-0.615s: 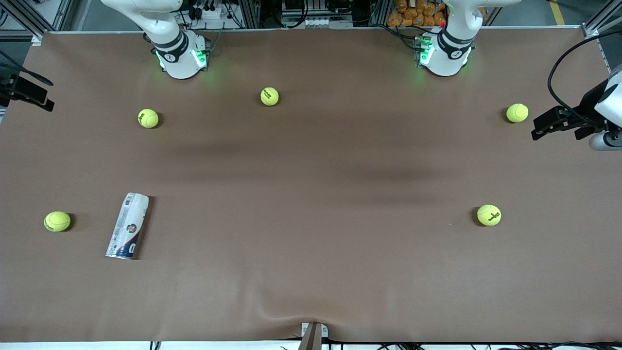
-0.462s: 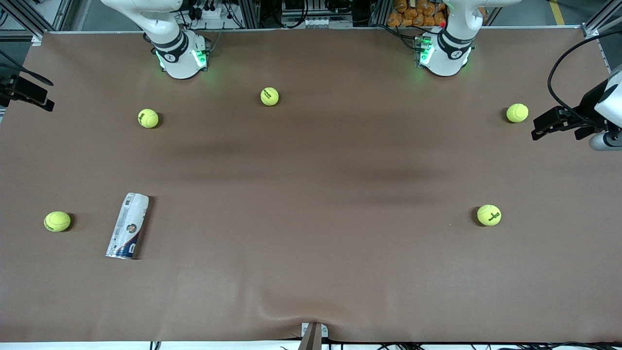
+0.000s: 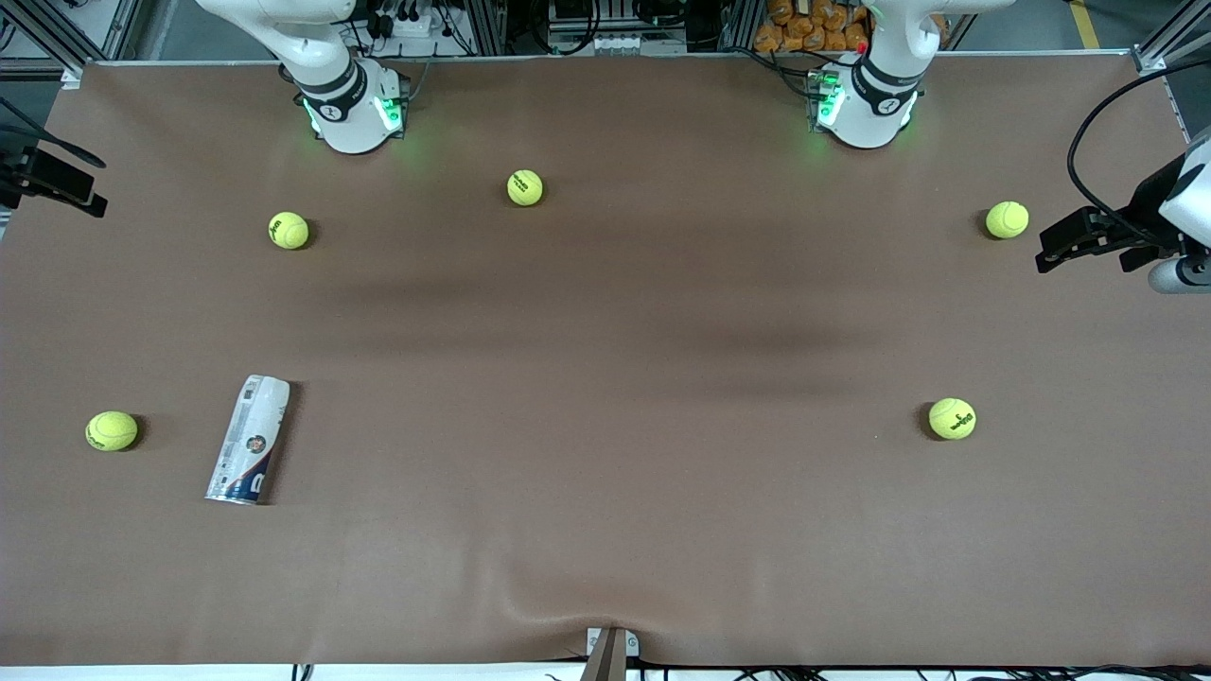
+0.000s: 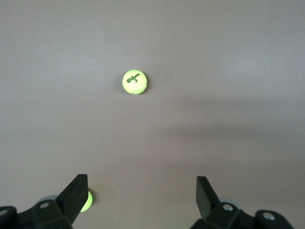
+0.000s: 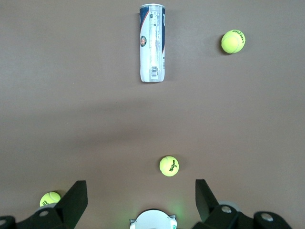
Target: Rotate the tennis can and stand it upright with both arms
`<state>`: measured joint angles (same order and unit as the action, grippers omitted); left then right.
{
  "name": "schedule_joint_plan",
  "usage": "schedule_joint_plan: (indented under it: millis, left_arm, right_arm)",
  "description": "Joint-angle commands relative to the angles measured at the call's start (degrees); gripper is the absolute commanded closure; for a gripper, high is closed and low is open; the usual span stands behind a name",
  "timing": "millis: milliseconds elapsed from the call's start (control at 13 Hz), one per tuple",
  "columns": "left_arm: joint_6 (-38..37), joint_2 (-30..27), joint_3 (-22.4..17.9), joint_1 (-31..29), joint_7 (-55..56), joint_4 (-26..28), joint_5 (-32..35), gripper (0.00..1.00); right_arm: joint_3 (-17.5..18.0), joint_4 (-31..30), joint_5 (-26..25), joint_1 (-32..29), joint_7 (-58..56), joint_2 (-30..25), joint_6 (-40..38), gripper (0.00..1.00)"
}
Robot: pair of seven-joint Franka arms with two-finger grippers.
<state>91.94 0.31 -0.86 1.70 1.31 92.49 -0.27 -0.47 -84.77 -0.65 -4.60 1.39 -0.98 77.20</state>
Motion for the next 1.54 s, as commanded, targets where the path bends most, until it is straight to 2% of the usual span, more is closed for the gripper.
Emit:
schedule_joint_plan:
  millis: [0, 231, 538, 923, 1154, 1462]
  left_arm:
    - [-0.98, 0.39, 0.24, -0.38, -0.78, -1.26, 0.18, 0.0]
    - [-0.98, 0.3, 0.24, -0.38, -0.87, -1.26, 0.27, 0.0]
    - [-0.98, 0.39, 0.24, -0.38, -1.05, -1.26, 0.27, 0.0]
    - [-0.98, 0.04, 0.24, -0.03, -1.31, -2.05, 0.26, 0.0]
    - [-0.98, 0.21, 0.24, -0.38, -1.57, -1.96, 0.18, 0.0]
    - [-0.98, 0.3, 0.24, -0.47, -1.75, -1.87, 0.09, 0.0]
  right_arm:
    - [0.11, -1.62, -0.93, -0.06, 0.1, 1.23, 2.15, 0.0]
    - [0.11, -1.36, -1.2, -0.15, 0.1, 8.68, 5.84, 0.0]
    - [0.11, -1.36, -0.85, -0.76, 0.19, 22.22, 19.36, 0.0]
    - [0.11, -1.27, -0.58, -1.64, -0.07, 33.74, 32.9, 0.0]
    - [0.11, -1.27, -0.67, -1.9, -0.16, 39.37, 39.76, 0.0]
    - [0.2, -1.45, 0.29, -2.96, -1.92, 42.63, 42.14, 0.0]
